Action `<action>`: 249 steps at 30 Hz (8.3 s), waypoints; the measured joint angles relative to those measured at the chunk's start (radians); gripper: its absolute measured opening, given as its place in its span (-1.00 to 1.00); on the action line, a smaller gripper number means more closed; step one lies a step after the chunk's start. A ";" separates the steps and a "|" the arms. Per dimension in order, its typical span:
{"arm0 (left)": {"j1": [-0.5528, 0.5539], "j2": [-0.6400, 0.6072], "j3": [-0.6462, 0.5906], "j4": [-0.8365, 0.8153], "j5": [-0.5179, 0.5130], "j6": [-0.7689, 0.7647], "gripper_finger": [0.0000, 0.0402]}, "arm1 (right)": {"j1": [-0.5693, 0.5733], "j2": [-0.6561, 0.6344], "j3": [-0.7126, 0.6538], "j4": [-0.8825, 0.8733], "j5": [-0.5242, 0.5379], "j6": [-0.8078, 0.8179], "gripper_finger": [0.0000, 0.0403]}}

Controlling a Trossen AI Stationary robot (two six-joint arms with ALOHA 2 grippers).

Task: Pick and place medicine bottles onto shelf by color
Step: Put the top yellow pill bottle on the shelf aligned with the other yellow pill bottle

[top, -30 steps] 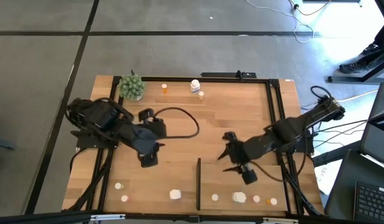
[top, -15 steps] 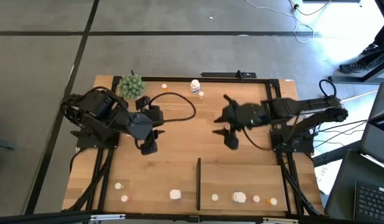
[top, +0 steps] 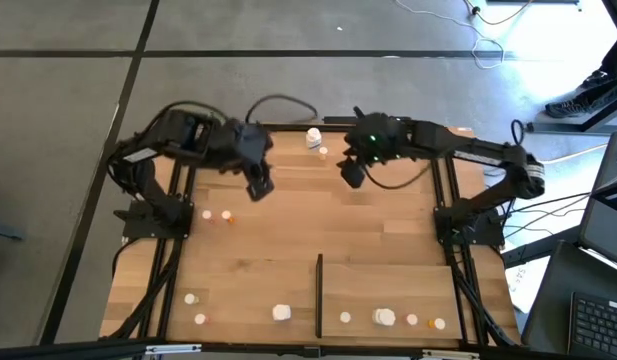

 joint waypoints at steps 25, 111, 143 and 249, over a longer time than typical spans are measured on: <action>0.356 0.000 0.000 0.000 0.260 0.204 -0.29 | -0.168 0.465 0.194 -0.005 -0.021 0.037 0.05; 0.356 0.001 0.000 0.000 0.319 0.298 -0.29 | -0.236 0.644 0.203 0.106 0.071 0.055 -0.21; 0.356 0.001 0.000 0.000 0.319 0.316 -0.29 | -0.236 0.644 0.265 0.017 0.028 -0.070 -0.33; -0.364 -0.464 -1.356 0.917 0.005 -0.494 -0.29 | -0.052 -0.185 -0.026 0.023 -0.514 -0.573 -0.93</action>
